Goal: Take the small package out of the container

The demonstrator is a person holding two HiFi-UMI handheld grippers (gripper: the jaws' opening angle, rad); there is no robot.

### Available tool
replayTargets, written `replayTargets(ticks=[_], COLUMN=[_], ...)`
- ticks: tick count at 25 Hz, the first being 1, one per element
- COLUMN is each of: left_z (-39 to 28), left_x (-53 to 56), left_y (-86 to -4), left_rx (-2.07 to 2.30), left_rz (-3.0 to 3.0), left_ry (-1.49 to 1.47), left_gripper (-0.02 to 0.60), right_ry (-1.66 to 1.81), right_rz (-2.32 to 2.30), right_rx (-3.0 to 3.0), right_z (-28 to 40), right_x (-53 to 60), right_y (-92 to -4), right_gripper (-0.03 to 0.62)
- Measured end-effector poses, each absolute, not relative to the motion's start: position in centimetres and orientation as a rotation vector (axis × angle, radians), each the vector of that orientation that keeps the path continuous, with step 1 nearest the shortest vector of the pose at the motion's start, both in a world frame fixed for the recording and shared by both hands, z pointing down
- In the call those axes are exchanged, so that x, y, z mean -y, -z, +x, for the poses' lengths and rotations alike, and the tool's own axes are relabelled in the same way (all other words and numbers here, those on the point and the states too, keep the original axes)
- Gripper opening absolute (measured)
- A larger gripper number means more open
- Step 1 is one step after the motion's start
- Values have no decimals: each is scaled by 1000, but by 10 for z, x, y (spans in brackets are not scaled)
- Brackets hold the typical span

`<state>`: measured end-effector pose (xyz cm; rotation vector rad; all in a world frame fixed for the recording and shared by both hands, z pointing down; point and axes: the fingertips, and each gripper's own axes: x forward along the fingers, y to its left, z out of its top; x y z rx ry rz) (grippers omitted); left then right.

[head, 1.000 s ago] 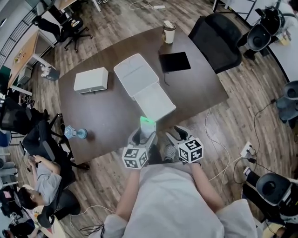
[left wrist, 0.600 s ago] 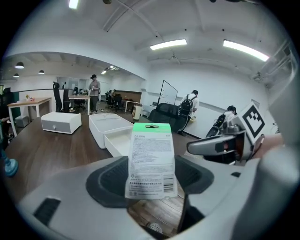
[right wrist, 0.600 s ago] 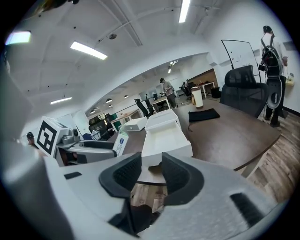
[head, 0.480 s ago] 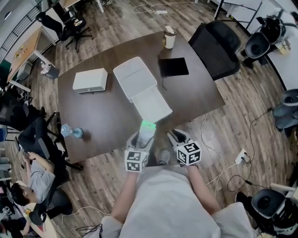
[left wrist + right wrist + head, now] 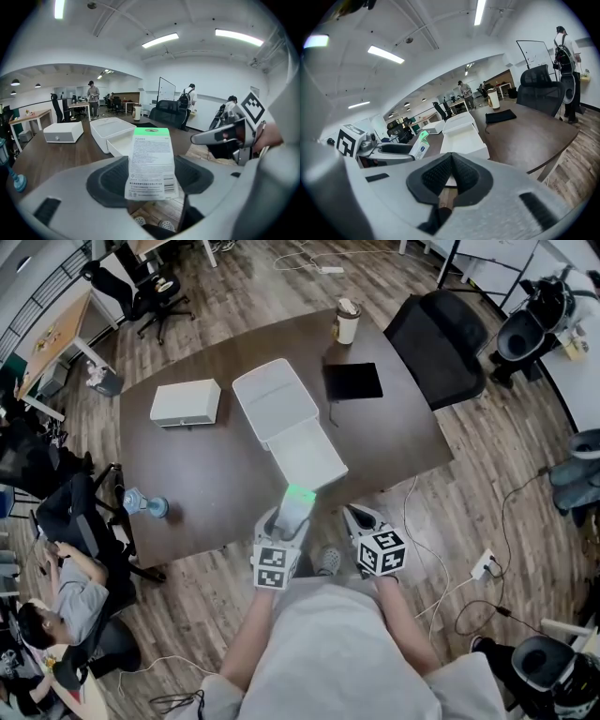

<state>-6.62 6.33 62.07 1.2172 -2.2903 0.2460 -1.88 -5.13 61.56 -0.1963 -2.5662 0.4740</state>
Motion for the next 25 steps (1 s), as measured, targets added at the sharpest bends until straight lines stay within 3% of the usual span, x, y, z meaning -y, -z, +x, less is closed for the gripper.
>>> replayTargets(ticks=[25], left_z=[-63], left_x=[-55], left_y=[-619], left_rx=[2316], left_rz=[1236], left_ry=[-226], left_gripper=[298], right_ry=[-460], right_rz=[-261], right_rx=[2557], right_z=[-14], right_x=[47], right_y=[-619], right_gripper=[-3])
